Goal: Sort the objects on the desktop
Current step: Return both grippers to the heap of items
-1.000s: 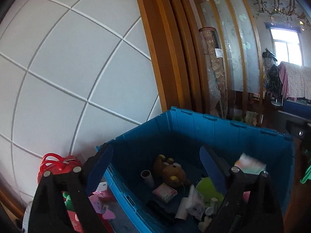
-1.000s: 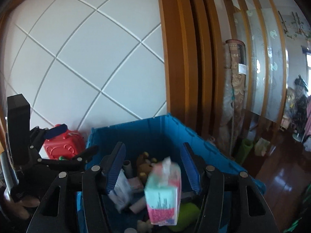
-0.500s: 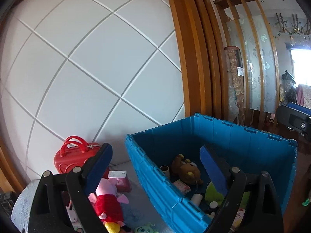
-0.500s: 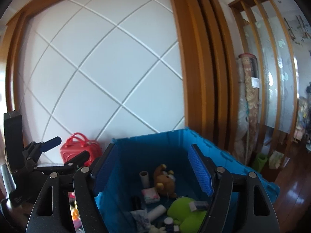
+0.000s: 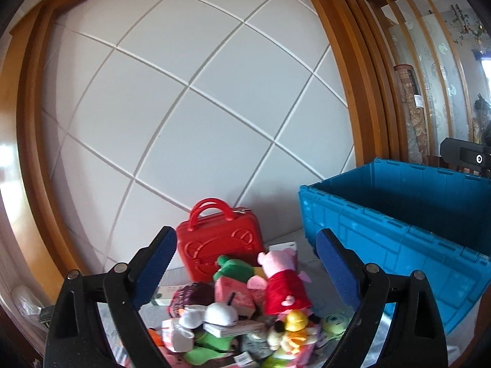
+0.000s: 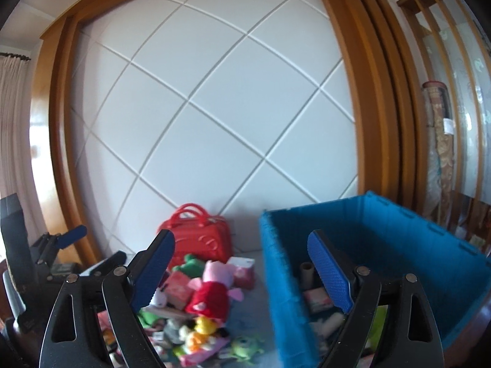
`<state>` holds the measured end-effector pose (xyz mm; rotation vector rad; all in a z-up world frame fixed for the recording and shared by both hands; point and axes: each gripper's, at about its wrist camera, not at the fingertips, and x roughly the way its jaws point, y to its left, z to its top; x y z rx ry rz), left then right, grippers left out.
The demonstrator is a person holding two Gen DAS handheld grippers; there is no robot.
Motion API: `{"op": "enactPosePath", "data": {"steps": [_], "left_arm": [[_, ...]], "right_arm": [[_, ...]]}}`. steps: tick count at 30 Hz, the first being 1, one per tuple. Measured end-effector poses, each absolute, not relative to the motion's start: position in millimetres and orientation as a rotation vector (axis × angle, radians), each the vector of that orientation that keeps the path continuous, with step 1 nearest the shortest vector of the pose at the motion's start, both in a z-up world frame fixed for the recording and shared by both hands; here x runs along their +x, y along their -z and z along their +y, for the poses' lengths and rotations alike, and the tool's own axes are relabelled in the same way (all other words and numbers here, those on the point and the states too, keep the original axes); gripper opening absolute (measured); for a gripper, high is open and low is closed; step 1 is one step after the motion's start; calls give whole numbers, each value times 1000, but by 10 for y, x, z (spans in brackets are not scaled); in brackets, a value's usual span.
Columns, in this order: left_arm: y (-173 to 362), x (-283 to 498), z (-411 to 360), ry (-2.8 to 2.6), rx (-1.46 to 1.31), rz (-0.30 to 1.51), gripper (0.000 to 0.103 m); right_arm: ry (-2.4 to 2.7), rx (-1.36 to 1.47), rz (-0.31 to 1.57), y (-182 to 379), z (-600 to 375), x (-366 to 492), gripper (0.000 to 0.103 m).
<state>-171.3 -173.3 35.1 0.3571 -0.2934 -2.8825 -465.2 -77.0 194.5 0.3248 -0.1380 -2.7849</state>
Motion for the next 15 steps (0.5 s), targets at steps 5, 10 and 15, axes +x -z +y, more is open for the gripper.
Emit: {"op": "enactPosePath", "data": {"steps": [5,10,15], "left_arm": [[-334,-1410,-2439,2805,340,-326,94],[-264,-1301,-2953,2752,330,-307,97],[-133,-1305,-3241,2742,347,-223,97]], "right_arm": [[2729,367,-186,-1789,-1308,-4686,89],[2691,436,-156,-1605,-1742,-4756,89],[2661,510,-119,-1415,-2014,-4918,89]]}}
